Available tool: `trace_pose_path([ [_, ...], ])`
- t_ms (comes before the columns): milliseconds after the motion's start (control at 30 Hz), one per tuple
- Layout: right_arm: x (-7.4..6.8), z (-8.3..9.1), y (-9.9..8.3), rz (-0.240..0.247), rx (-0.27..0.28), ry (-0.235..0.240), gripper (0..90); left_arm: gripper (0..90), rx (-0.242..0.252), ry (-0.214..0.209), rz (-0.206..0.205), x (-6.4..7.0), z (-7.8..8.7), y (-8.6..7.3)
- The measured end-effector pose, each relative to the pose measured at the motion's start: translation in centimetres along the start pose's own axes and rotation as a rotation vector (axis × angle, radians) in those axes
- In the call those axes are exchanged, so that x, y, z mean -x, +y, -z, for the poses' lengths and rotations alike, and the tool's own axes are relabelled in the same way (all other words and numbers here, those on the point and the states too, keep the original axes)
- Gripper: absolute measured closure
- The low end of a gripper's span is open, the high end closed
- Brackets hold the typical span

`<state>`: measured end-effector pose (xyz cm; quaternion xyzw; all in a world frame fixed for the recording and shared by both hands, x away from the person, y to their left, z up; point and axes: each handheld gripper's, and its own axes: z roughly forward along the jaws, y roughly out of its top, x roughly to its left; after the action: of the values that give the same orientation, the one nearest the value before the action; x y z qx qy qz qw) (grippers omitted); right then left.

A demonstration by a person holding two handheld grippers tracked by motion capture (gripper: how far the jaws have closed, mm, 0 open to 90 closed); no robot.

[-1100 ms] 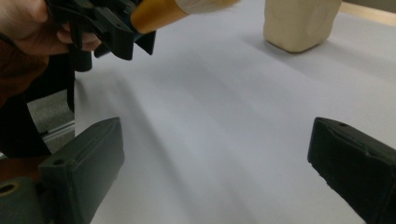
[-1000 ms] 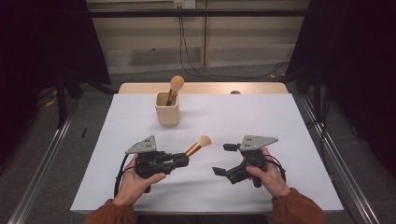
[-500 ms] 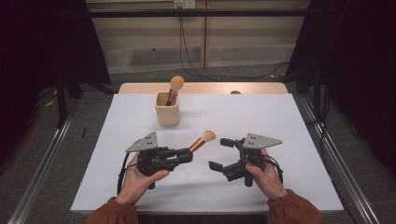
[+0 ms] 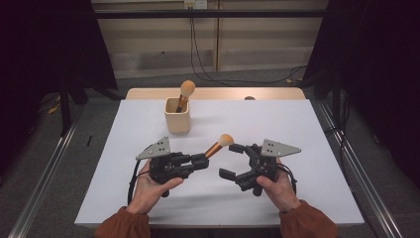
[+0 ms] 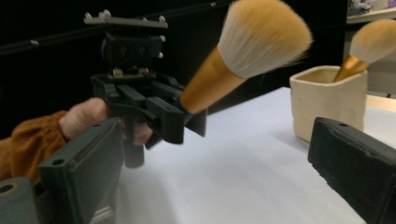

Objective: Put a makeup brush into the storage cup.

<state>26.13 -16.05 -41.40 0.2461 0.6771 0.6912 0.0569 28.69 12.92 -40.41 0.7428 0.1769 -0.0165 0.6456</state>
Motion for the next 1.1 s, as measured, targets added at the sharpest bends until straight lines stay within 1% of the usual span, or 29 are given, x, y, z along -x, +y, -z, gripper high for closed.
trace_pose_path([
  [67, 0.0, -0.1, 0.2, -0.012, 0.019, 0.005, 3.0, 74.2, 0.004, -0.005, 0.0, 0.0, -0.1, 0.0],
  [200, 0.1, -0.4, 0.5, -0.015, 0.04, 0.008, 3.9, 74.2, 0.014, -0.012, -0.004, 0.0, -0.2, 0.1],
  [233, 0.1, -0.4, 0.6, -0.017, 0.043, 0.01, 4.9, 74.3, 0.018, -0.015, -0.001, 0.0, -0.2, 0.1],
  [267, 0.0, -0.5, 0.7, -0.015, 0.046, 0.008, 6.5, 74.3, 0.024, -0.027, 0.012, 0.0, -0.2, 0.1],
  [400, 0.1, -0.8, 0.8, -0.03, 0.066, 0.01, 9.6, 74.2, 0.028, -0.027, 0.003, -0.1, -0.2, 0.2],
  [433, 0.1, -0.8, 0.9, -0.03, 0.072, 0.008, 11.8, 74.2, 0.033, -0.027, 0.002, -0.1, -0.3, 0.2],
  [500, 0.2, -1.0, 1.0, -0.042, 0.085, 0.02, 17.3, 74.2, 0.04, -0.03, 0.002, -0.1, -0.3, 0.3],
  [600, 0.3, -1.3, 1.4, -0.064, 0.09, 0.021, 20.6, 74.3, 0.044, -0.027, 0.001, -0.1, -0.4, 0.3],
  [633, 0.4, -1.5, 1.5, -0.066, 0.098, 0.027, 24.2, 74.2, 0.05, -0.032, 0.005, -0.2, -0.5, 0.3],
  [733, 0.5, -1.7, 1.8, -0.085, 0.114, 0.039, 30.5, 74.2, 0.046, -0.028, -0.001, -0.1, -0.6, 0.4],
  [800, 0.5, -1.9, 1.8, -0.087, 0.117, 0.04, 35.7, 74.2, 0.053, -0.03, -0.001, -0.1, -0.6, 0.4],
  [867, 0.6, -1.9, 1.7, -0.09, 0.112, 0.034, 43.1, 74.2, 0.053, -0.028, -0.003, -0.1, -0.6, 0.4],
  [900, 0.6, -1.9, 1.7, -0.085, 0.11, 0.032, 44.8, 74.2, 0.049, -0.023, -0.006, -0.1, -0.6, 0.4],
  [933, 0.6, -1.9, 1.7, -0.092, 0.108, 0.034, 46.1, 74.3, 0.05, -0.029, -0.007, -0.1, -0.6, 0.4],
  [967, 0.7, -1.9, 1.6, -0.097, 0.108, 0.034, 48.2, 74.3, 0.048, -0.029, -0.017, 0.0, -0.6, 0.4],
  [1100, 0.6, -2.0, 1.6, -0.115, 0.11, 0.06, 54.4, 74.2, 0.05, -0.028, -0.012, -0.1, -0.6, 0.4],
])
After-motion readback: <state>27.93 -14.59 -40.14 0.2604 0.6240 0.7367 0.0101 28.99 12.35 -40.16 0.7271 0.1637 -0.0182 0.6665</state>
